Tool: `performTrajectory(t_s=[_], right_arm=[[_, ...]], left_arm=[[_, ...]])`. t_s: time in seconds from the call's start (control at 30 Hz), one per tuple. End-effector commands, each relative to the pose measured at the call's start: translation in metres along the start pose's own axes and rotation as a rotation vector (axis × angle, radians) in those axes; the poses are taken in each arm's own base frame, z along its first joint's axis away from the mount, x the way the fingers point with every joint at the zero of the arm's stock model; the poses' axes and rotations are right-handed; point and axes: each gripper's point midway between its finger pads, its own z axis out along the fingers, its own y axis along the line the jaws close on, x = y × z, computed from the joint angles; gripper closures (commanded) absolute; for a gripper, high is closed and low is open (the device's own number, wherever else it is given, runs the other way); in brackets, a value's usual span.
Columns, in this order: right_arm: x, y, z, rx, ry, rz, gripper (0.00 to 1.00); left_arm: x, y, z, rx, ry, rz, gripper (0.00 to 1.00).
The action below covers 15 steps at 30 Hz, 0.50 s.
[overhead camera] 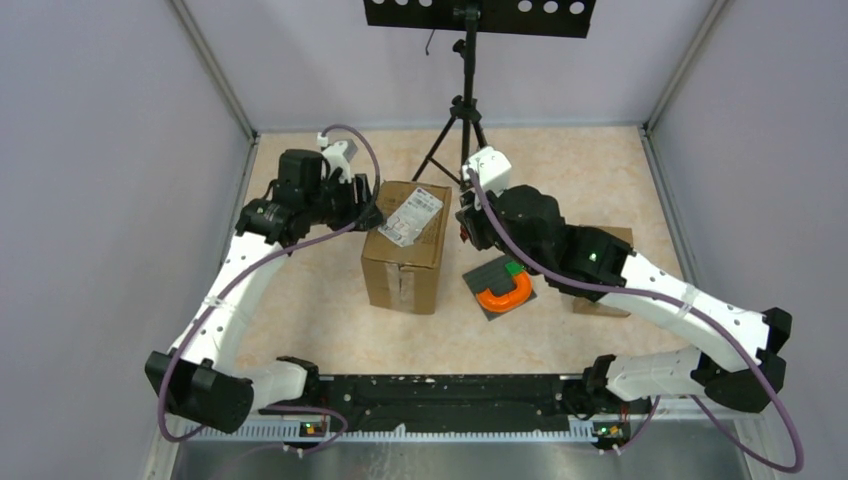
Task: Unpack the express box
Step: Cut the express box at the center of the board.
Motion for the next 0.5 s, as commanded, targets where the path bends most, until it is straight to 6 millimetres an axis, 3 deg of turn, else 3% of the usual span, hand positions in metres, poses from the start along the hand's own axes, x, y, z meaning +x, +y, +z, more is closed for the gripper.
performTrajectory(t_s=[0.0,0.3,0.47], right_arm=[[0.002,-0.012,0.001,0.067,-0.006,0.055,1.00],[0.032,-0.011,0.015,0.059,0.052,0.085,1.00],[0.047,-0.007,0.026,0.052,0.082,0.102,1.00]], left_arm=[[0.018,0.012,0.011,-0.020,0.044,-0.007,0.48],[0.018,0.081,-0.015,-0.321,-0.064,-0.133,0.63],[0.046,0.129,-0.019,-0.433,-0.026,-0.215,0.63]])
